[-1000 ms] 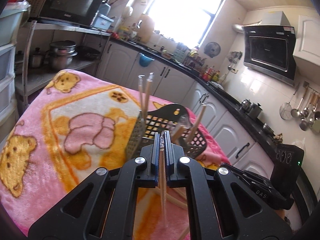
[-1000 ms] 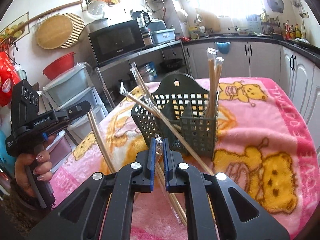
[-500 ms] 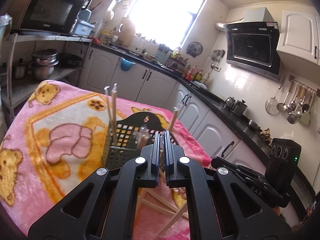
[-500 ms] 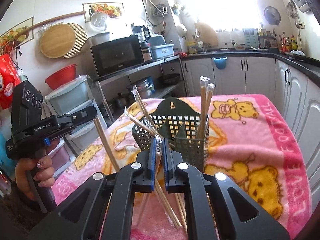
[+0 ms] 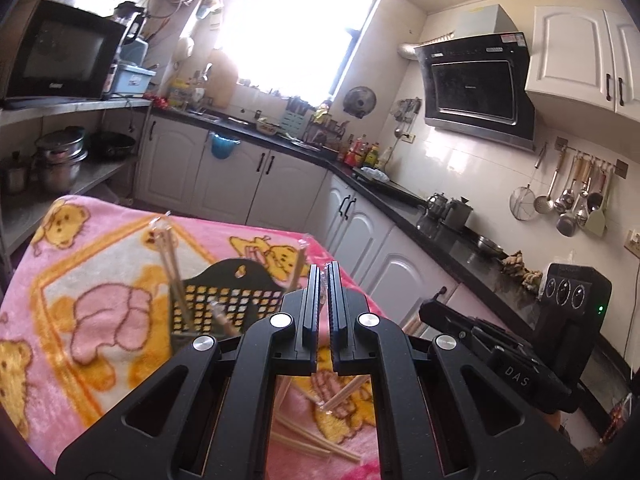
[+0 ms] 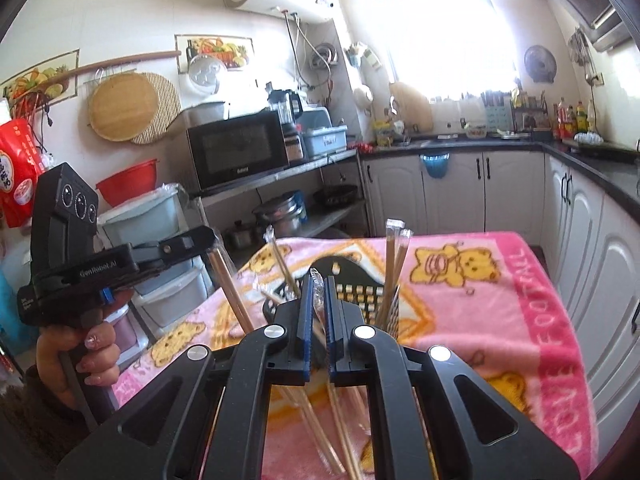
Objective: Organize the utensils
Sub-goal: 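Lift both held chopsticks up toward the green caddy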
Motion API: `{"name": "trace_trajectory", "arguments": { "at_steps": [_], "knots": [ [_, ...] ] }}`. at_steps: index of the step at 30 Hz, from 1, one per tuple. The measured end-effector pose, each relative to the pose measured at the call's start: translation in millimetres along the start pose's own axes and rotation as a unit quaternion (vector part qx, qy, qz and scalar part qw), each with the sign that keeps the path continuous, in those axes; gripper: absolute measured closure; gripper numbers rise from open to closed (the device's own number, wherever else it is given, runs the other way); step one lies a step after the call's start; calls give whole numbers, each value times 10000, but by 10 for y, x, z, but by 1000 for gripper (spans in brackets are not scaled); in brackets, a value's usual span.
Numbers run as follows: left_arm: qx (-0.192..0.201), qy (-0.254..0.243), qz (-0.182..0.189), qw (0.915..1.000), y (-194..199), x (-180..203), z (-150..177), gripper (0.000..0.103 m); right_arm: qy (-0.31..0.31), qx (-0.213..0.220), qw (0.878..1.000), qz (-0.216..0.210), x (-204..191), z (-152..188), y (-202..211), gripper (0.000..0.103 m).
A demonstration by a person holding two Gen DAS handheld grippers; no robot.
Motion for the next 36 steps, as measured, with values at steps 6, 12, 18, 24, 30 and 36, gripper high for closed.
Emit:
{"name": "trace_trajectory", "arguments": {
  "at_steps": [6, 12, 18, 24, 30, 36],
  "knots": [
    [104, -121, 75, 9998, -109, 133, -180, 101, 109, 293, 9995, 102, 31, -249, 99, 97],
    [127, -98, 151, 9998, -236, 135, -360, 101, 158, 429, 9987, 203, 86, -423, 86, 98],
    [272, -53, 177, 9995, -287, 80, -627, 101, 190, 582, 9977, 288, 151, -632, 40, 98],
    [428, 55, 153, 9989, -308, -37, -920, 101, 184, 819, 9959, 340, 208, -905, -12, 98],
    [608, 182, -3, 9980, -317, -234, -1216, 101, 273, 1057, 9935, 331, 183, -1182, -116, 98],
    [815, 320, -289, 9957, -273, -530, -1431, 101, 356, 1194, 9910, 487, 222, -1402, -293, 98]
  ]
}}
Point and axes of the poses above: each gripper's, at about its wrist camera, not at the fingertips, and y roughly against the way its jaws point, x to its right, z to its underside, the point moved 9 cm from there along -y, roughly the way its jaws point, and after that the axes turned 3 degrees about z, right-handed, at the moved point
